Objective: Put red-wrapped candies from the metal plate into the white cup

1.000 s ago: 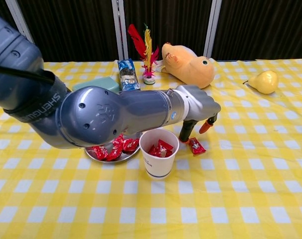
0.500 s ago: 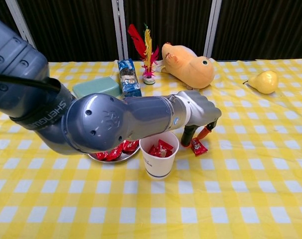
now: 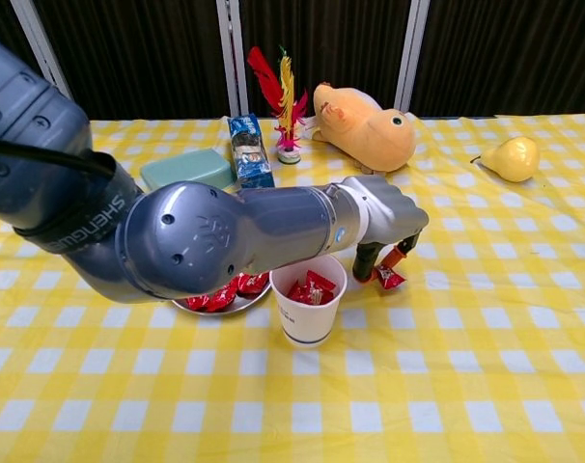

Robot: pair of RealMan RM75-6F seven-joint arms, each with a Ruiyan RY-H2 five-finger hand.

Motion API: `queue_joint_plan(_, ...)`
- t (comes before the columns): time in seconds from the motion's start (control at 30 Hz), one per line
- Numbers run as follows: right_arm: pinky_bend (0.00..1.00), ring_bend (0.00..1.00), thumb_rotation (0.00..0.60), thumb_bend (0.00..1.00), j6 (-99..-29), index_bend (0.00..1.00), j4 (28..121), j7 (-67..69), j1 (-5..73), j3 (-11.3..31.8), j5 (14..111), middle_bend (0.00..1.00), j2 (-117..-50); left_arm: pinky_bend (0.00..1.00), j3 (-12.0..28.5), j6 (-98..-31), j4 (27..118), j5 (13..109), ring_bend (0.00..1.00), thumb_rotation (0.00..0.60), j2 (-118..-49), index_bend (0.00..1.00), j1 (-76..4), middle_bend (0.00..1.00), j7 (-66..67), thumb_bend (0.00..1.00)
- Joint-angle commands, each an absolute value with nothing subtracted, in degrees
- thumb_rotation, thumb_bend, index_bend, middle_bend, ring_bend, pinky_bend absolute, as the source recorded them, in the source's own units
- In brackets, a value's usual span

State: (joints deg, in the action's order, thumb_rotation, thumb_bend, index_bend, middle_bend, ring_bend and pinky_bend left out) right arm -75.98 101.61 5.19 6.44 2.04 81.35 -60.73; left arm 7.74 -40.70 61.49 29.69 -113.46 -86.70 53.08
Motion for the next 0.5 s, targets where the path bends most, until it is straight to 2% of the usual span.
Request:
queue_joint_plan(0.03,0.00,0.00,0.600,0.34,-76.0,0.00,101.6,5.3,6.5,2.1,81.3,0.00,-60.7,1.00,8.2,-41.7,62.5,30.0,0.96,0.600,-112.7,0.54,-86.5,0.95,53.0,0.44)
queue_joint_plan(0.27,0.00,0.00,0.600,0.34,-76.1,0.00,101.6,5.2,6.4,2.0,81.5,0.00,-60.7,1.00,9.1,-45.4,67.3,30.4,0.96,0.600,-109.1,0.54,-85.6,0.95,53.3,0.44)
queue_joint_plan(0.5,0.00,0.00,0.600,0.34,-75.9,0.00,101.5,4.8,6.5,2.0,81.4,0.00,-60.8,1.00,9.3,-53.4,77.6,32.0,0.96,0.600,-102.6,0.54,-82.5,0.95,53.9,0.44)
